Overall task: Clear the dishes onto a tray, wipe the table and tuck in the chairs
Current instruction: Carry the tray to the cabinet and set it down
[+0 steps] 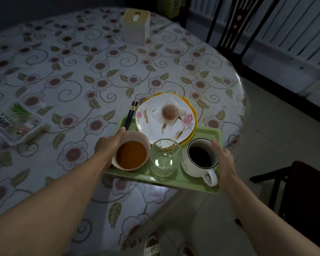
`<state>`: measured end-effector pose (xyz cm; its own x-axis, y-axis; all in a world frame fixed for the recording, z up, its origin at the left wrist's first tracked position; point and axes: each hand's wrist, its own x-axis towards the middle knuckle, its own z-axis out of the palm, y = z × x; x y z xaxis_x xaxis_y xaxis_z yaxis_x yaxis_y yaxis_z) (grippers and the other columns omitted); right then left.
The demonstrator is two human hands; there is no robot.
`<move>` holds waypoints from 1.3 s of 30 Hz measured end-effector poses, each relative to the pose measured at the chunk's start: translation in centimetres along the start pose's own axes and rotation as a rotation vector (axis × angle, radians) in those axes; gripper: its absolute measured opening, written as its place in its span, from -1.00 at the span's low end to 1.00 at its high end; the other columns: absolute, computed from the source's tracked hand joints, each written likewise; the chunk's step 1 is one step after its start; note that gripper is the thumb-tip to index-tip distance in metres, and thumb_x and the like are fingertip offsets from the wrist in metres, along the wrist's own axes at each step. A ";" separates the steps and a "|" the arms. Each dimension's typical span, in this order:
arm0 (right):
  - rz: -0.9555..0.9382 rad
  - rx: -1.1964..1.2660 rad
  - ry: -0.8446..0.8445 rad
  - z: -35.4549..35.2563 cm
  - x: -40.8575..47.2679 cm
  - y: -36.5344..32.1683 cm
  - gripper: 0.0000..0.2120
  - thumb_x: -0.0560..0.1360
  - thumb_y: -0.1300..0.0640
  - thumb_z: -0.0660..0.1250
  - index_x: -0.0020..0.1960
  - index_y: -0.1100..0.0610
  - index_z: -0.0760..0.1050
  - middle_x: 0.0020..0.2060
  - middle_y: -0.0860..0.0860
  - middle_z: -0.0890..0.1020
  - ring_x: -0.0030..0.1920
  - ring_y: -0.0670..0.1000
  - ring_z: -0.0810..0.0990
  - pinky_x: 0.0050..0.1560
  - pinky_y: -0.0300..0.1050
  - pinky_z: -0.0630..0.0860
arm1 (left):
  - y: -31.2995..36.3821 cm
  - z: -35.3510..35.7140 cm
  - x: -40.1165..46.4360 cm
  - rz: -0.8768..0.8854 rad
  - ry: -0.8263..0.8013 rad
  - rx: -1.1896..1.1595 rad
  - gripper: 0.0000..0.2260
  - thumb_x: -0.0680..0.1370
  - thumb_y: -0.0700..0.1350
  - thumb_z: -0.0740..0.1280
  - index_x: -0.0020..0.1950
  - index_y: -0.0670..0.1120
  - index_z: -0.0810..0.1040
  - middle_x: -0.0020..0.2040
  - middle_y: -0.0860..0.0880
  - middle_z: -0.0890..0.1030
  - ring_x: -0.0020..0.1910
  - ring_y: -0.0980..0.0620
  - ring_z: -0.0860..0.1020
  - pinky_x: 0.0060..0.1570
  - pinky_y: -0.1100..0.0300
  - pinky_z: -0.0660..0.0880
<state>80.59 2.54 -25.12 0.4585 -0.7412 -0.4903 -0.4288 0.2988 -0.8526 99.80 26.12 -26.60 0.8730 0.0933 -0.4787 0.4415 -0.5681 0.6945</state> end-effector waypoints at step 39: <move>-0.169 -0.307 -0.679 -0.5 -3.4 -17.7 -0.05 -0.04 -0.51 0.33 0.14 0.10 0.57 0.09 0.10 0.61 0.08 0.14 0.58 0.21 0.16 0.46 | 2.5 -8.6 -22.2 -0.345 0.598 -0.411 -0.27 0.37 0.41 0.24 0.29 -0.14 0.45 0.21 -0.15 0.49 0.13 -0.16 0.46 0.18 0.01 0.39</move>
<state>86.19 -0.53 -8.22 0.8722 -0.2004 -0.4463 -0.4624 -0.0401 -0.8857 83.33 29.63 -9.65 0.5852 0.6972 -0.4140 0.6458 -0.0921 0.7579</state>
